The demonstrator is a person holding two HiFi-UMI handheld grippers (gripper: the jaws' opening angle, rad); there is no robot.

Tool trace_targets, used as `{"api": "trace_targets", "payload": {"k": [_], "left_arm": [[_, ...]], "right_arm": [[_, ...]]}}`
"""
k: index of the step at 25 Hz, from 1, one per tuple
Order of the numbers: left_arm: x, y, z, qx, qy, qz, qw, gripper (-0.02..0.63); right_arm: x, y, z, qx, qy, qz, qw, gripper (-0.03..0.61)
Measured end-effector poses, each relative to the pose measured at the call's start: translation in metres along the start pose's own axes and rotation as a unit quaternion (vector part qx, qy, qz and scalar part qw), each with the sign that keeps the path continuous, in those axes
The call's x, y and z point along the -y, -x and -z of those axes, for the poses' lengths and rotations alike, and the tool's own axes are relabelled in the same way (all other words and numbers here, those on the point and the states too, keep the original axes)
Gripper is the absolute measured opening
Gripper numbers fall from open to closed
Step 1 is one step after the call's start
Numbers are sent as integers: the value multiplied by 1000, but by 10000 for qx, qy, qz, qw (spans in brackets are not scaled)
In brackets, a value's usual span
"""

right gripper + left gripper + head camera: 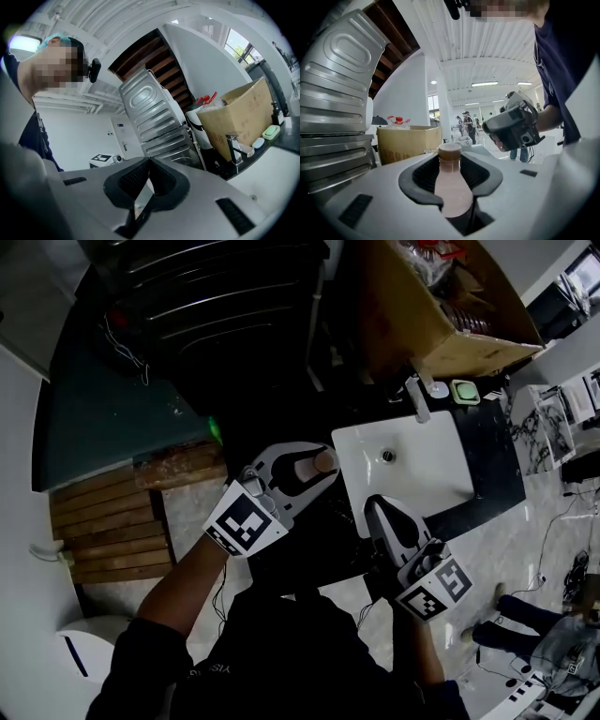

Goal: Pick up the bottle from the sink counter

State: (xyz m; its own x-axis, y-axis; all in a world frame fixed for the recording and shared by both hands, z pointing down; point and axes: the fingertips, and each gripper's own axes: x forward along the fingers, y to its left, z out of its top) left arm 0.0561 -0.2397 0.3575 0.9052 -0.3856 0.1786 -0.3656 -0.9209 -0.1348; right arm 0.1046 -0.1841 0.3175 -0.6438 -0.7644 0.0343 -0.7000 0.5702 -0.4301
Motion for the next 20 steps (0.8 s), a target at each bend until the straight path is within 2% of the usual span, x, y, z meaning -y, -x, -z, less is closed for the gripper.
{"api": "trace_targets", "payload": {"k": [10, 20], "left_arm": [[4, 15, -18, -34, -110, -69, 9999, 141], [3, 34, -27, -23, -9, -226, 9997, 141]], "right_arm": [[-12, 4, -16, 174, 77, -45, 9998, 26], [-22, 4, -22, 313, 150, -95, 9994, 26]]}}
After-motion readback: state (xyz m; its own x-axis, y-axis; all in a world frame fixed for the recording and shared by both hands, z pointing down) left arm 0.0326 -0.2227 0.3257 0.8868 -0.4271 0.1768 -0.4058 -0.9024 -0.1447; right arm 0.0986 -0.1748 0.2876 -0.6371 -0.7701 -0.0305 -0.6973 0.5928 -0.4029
